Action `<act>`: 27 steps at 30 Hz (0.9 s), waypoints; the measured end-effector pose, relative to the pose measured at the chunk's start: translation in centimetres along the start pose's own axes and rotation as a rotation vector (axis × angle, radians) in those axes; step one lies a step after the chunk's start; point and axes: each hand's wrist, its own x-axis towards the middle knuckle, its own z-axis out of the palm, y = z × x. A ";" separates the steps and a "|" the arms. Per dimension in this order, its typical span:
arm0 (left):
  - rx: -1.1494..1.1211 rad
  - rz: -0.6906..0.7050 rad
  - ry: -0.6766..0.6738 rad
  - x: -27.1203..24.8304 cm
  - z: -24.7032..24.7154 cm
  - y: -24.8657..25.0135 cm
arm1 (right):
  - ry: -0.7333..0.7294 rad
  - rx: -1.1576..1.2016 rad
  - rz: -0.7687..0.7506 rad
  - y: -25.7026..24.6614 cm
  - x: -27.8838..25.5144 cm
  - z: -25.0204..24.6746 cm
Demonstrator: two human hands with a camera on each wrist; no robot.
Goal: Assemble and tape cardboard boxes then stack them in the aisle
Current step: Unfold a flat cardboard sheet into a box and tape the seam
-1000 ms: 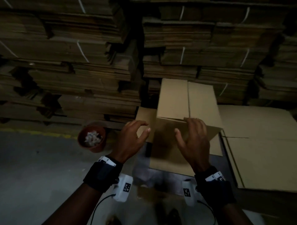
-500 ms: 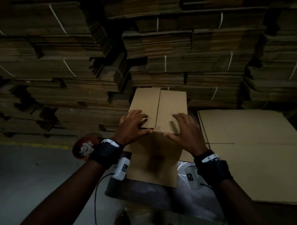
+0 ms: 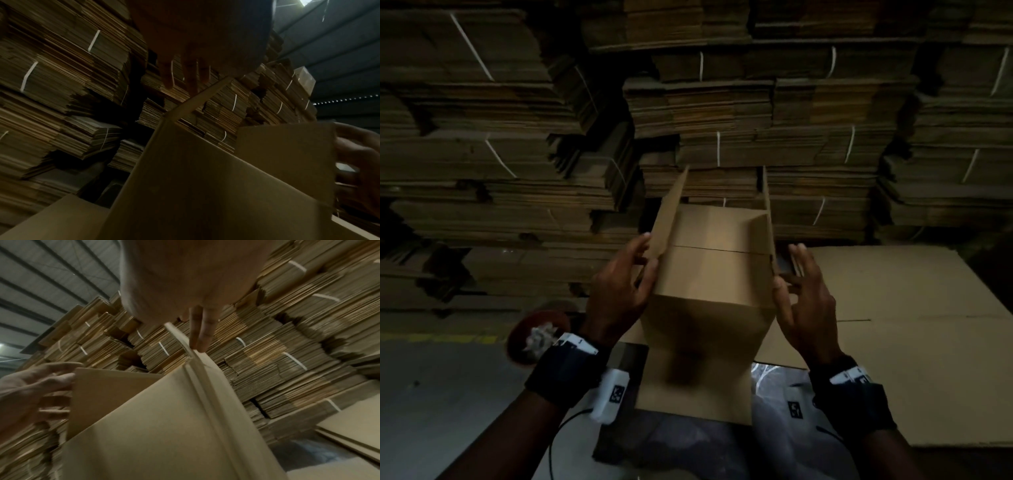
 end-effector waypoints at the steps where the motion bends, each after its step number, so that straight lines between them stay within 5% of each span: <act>1: 0.004 0.017 0.058 0.1 -0.2 -0.3 | 0.051 -0.021 0.011 0.0 -0.1 -0.1; 5: 0.188 0.123 0.234 0.7 -1.5 -1.9 | 0.251 -0.385 0.069 0.3 -0.3 -1.4; 9: 0.582 -0.066 0.160 1.0 -2.8 -3.0 | -0.050 -0.828 0.137 1.4 -0.1 -2.1; 13: 0.693 -0.492 -0.186 0.8 -2.3 -2.3 | -0.542 -0.601 0.388 1.1 2.8 -1.6; 17: 0.391 -0.734 -0.583 0.1 0.2 -3.5 | -0.676 -0.429 0.547 1.0 6.4 0.9; 21: 0.028 -0.831 -0.587 -0.2 1.9 -4.0 | -0.702 -0.412 0.582 2.2 7.4 2.2; 27: 0.167 -0.758 -0.374 0.9 1.5 -4.9 | -0.685 -0.375 0.556 0.5 4.5 0.8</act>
